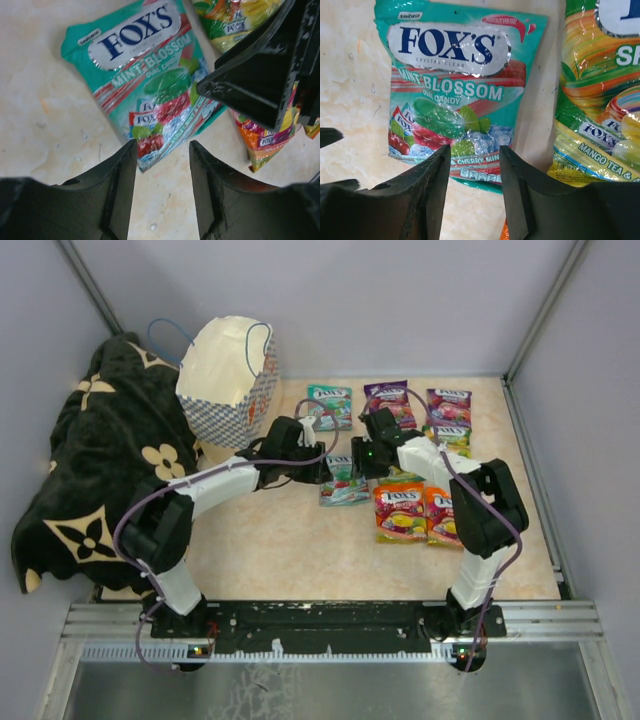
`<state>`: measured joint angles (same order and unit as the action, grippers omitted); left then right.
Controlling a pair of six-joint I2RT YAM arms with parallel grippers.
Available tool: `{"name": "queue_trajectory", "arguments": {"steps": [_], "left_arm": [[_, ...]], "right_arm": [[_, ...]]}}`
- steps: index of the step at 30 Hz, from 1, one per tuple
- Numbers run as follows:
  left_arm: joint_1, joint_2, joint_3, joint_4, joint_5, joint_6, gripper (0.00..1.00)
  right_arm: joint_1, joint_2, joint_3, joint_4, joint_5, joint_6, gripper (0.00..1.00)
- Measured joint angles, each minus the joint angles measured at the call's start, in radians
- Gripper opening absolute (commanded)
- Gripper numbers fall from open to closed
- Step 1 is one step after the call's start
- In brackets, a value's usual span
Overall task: Take the snacks out of the paper bag
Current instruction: Adjust the snack at the center of the board.
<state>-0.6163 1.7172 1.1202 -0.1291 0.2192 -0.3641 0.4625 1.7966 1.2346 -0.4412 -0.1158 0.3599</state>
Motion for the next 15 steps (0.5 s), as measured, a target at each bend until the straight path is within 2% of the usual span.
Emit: {"name": "queue_trajectory", "arguments": {"steps": [7, 15], "left_arm": [[-0.017, 0.09, 0.045, 0.082, 0.001, -0.017, 0.54], [-0.017, 0.156, 0.045, 0.084, -0.045, -0.017, 0.55]], "right_arm": [[0.0, 0.014, -0.017, 0.064, 0.0, -0.002, 0.42], [0.0, 0.029, -0.059, 0.114, -0.035, 0.0, 0.38]]}}
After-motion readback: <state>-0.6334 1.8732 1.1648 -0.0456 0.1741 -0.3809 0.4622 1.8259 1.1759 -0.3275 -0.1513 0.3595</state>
